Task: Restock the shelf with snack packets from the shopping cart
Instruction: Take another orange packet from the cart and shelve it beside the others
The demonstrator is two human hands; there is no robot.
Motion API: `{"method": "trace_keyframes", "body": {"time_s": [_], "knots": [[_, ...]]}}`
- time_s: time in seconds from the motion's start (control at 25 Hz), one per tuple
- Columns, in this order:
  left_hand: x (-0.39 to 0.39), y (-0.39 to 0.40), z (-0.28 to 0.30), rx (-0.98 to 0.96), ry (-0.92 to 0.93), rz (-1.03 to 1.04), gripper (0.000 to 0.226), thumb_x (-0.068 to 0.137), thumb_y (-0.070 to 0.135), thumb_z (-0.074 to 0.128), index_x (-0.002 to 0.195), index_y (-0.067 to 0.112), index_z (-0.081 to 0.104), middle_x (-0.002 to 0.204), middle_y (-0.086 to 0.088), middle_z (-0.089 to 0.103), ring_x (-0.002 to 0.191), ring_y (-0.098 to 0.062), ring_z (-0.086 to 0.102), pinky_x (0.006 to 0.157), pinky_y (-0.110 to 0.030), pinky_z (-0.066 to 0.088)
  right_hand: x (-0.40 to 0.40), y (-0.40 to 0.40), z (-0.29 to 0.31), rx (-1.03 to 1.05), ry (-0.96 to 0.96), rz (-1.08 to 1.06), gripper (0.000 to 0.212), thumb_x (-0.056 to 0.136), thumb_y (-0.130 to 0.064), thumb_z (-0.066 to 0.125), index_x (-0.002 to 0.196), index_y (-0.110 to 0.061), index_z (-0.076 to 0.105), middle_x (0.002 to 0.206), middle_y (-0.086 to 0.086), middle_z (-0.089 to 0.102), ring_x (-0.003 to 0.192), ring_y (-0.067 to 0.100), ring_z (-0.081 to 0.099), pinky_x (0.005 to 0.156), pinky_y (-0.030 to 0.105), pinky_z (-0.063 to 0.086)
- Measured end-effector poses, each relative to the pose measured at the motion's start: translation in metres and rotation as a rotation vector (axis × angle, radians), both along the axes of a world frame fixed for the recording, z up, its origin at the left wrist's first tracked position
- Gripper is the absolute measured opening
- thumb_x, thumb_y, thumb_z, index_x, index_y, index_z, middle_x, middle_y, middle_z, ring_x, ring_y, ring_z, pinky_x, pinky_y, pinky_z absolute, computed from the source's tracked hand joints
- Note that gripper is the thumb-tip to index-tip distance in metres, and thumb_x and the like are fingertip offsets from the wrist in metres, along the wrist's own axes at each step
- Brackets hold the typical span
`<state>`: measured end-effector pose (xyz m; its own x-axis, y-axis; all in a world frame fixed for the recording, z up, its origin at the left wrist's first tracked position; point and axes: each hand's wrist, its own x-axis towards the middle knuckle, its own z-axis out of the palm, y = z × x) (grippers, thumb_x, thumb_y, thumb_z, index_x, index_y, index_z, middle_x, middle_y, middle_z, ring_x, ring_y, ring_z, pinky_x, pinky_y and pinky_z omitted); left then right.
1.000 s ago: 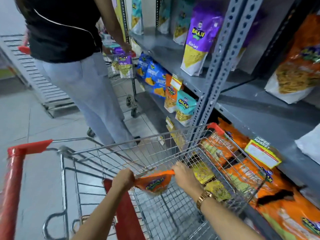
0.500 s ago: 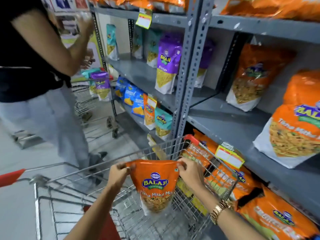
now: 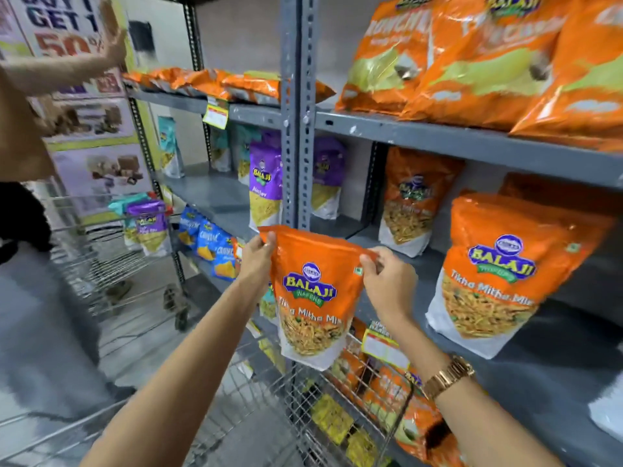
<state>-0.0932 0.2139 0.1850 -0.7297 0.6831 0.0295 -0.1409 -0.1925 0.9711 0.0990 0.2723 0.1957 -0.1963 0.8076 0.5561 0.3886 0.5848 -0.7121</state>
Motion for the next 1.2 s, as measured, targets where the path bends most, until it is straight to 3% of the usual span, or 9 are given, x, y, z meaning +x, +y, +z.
{"method": "trace_keyframes", "body": {"time_s": [0.28,0.52,0.6,0.72,0.88,1.0,1.12,1.2], "knots": [[0.008,0.107,0.065,0.096,0.032,-0.002,0.029,0.093,0.034,0.042,0.07,0.017,0.045,0.063,0.0,0.049,0.045,-0.005,0.053,0.046,-0.019,0.051,0.01,0.075,0.064,0.198,0.104,-0.079,0.015,0.088,-0.014,0.061,0.094,-0.002,0.067,0.089,0.019,0.074,0.081,0.034,0.067,0.065,0.028,0.041],[0.006,0.176,0.076,0.082,0.036,-0.08,0.027,0.093,0.037,0.04,0.085,0.013,0.049,0.076,-0.002,0.059,0.069,-0.015,0.06,0.067,-0.031,0.056,0.005,0.136,0.068,0.162,0.082,-0.13,0.02,0.092,-0.022,0.055,0.093,-0.006,0.066,0.093,0.017,0.073,0.086,0.033,0.066,0.079,0.038,0.049],[0.001,0.192,0.069,0.059,0.036,-0.08,0.029,0.093,0.035,0.041,0.1,0.01,0.053,0.086,-0.004,0.062,0.074,-0.016,0.061,0.075,-0.035,0.055,0.001,0.153,0.059,0.101,0.069,-0.138,0.02,0.093,-0.023,0.055,0.095,-0.007,0.066,0.096,0.018,0.072,0.089,0.034,0.065,0.084,0.043,0.05],[-0.005,0.208,0.058,0.014,0.049,-0.076,0.047,0.092,0.033,0.043,0.125,0.001,0.045,0.104,-0.009,0.06,0.081,-0.016,0.061,0.079,-0.036,0.051,-0.003,0.171,0.046,0.053,0.057,-0.134,0.019,0.093,-0.021,0.055,0.1,-0.007,0.066,0.099,0.02,0.072,0.09,0.037,0.064,0.079,0.039,0.05],[-0.005,0.215,0.055,-0.009,0.032,-0.055,0.048,0.09,0.033,0.047,0.131,0.008,0.042,0.125,-0.013,0.058,0.094,-0.019,0.058,0.078,-0.033,0.049,-0.008,0.183,0.038,0.04,0.054,-0.119,0.022,0.093,-0.022,0.054,0.102,-0.006,0.066,0.099,0.021,0.071,0.092,0.036,0.064,0.073,0.03,0.042],[0.001,0.211,0.052,-0.074,0.114,-0.062,0.05,0.09,0.036,0.045,0.135,0.015,0.034,0.13,-0.011,0.054,0.093,-0.017,0.057,0.077,-0.032,0.049,-0.005,0.175,0.03,0.039,0.046,-0.094,0.029,0.093,-0.024,0.054,0.119,-0.01,0.057,0.11,0.018,0.068,0.099,0.033,0.064,0.082,0.037,0.05],[0.022,0.206,0.04,-0.045,0.329,-0.047,0.059,0.088,0.037,0.05,0.138,0.02,0.024,0.137,-0.011,0.048,0.103,-0.014,0.053,0.078,-0.023,0.048,0.018,0.152,0.017,0.264,0.106,-0.108,0.032,0.09,-0.019,0.055,0.12,-0.007,0.055,0.112,0.018,0.067,0.098,0.029,0.064,0.083,0.036,0.053],[0.041,0.198,0.019,-0.007,0.408,-0.002,0.076,0.083,0.039,0.058,0.142,0.021,0.015,0.146,-0.008,0.034,0.117,-0.01,0.041,0.094,-0.024,0.04,0.037,0.133,-0.002,0.496,0.114,-0.204,0.024,0.088,-0.014,0.054,0.109,-0.003,0.059,0.105,0.019,0.069,0.099,0.025,0.059,0.088,0.026,0.044]]}}
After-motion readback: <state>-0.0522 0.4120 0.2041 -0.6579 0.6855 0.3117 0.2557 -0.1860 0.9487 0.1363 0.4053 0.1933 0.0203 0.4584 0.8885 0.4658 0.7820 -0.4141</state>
